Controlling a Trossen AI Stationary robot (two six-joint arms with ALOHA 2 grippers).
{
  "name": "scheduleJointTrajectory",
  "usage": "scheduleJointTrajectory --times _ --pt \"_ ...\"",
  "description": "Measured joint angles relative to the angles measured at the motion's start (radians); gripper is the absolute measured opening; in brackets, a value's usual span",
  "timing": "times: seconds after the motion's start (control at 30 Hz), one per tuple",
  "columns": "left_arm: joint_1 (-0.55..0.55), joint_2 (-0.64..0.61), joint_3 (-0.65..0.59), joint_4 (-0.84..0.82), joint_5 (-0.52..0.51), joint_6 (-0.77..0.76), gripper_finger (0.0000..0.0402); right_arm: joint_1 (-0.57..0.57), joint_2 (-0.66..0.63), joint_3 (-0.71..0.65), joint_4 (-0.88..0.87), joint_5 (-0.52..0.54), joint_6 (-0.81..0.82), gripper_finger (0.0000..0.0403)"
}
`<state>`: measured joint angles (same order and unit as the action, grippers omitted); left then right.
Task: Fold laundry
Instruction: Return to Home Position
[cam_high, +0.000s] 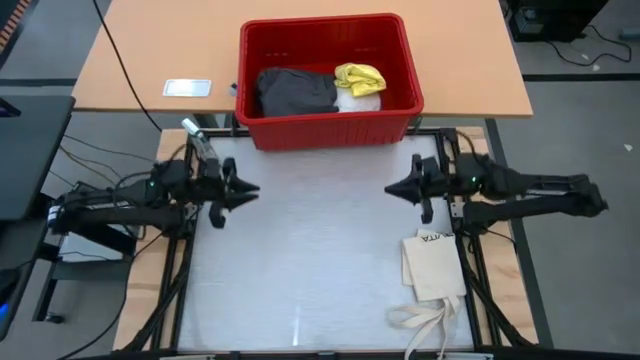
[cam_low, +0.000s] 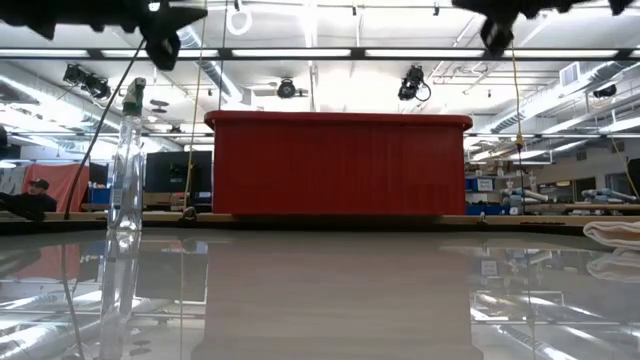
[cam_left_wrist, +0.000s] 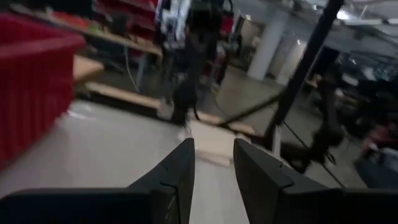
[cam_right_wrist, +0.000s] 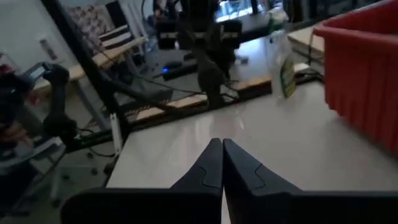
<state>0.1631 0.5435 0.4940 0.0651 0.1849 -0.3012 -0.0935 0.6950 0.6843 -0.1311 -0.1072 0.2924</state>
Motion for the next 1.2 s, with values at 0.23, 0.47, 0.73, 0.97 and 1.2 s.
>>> scheduleJointTrajectory --times 0.23,0.47,0.73,0.97,1.2 --pt "-0.111 0.015 -0.102 0.103 -0.140 0.050 0.0086 0.135 -0.083 -0.206 0.254 0.223 -0.071 0.0004" --pt "-0.117 -0.006 -0.144 0.051 -0.102 0.110 0.0006 0.176 -0.197 -0.353 0.314 0.222 -0.035 0.0002" --pt "-0.114 -0.144 -0.142 -0.103 -0.133 0.160 0.0002 0.176 -0.306 -0.482 0.408 0.229 -0.059 0.0001" --pt "-0.114 -0.209 -0.142 -0.167 -0.165 0.207 0.0001 0.176 -0.330 -0.509 0.376 0.202 -0.085 0.0000" --pt "-0.114 -0.190 -0.155 -0.142 -0.165 0.217 0.0001 0.176 -0.351 -0.567 0.391 0.191 -0.083 0.0000"
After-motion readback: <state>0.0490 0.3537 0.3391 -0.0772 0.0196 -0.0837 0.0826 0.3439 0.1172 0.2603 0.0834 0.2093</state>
